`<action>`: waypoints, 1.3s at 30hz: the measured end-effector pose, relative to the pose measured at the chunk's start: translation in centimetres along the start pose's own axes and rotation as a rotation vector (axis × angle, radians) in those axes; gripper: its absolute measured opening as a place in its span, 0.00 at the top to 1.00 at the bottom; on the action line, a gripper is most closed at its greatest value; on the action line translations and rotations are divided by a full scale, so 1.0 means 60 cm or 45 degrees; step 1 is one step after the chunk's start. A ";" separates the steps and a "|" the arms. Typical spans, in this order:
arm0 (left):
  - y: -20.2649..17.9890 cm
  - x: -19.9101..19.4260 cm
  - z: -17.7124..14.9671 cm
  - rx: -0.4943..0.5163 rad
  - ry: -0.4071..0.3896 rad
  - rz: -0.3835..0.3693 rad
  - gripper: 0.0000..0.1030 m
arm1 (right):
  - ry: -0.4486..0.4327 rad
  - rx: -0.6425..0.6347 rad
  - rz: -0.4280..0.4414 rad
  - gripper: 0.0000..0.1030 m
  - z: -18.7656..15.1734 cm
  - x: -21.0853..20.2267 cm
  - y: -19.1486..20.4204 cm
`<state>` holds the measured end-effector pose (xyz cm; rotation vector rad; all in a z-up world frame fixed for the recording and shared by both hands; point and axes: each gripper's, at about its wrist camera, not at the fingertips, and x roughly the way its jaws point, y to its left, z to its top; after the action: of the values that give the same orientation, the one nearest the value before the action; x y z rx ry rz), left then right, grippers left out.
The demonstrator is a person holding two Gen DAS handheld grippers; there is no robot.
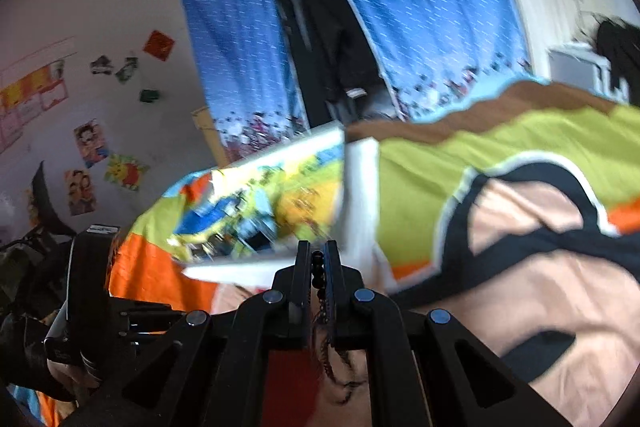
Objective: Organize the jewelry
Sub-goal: 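Carry the necklace and white clip into the white tray and open both tools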
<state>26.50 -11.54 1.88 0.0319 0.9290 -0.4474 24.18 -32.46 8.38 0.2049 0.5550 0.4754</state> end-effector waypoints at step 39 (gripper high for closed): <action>0.325 0.076 0.153 -0.361 -0.032 0.161 0.62 | 0.357 -0.160 -0.053 0.65 0.130 0.406 0.056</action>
<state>43.43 2.55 0.68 -0.1714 0.9524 -0.1957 45.36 -18.15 4.78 0.0054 0.7994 0.4998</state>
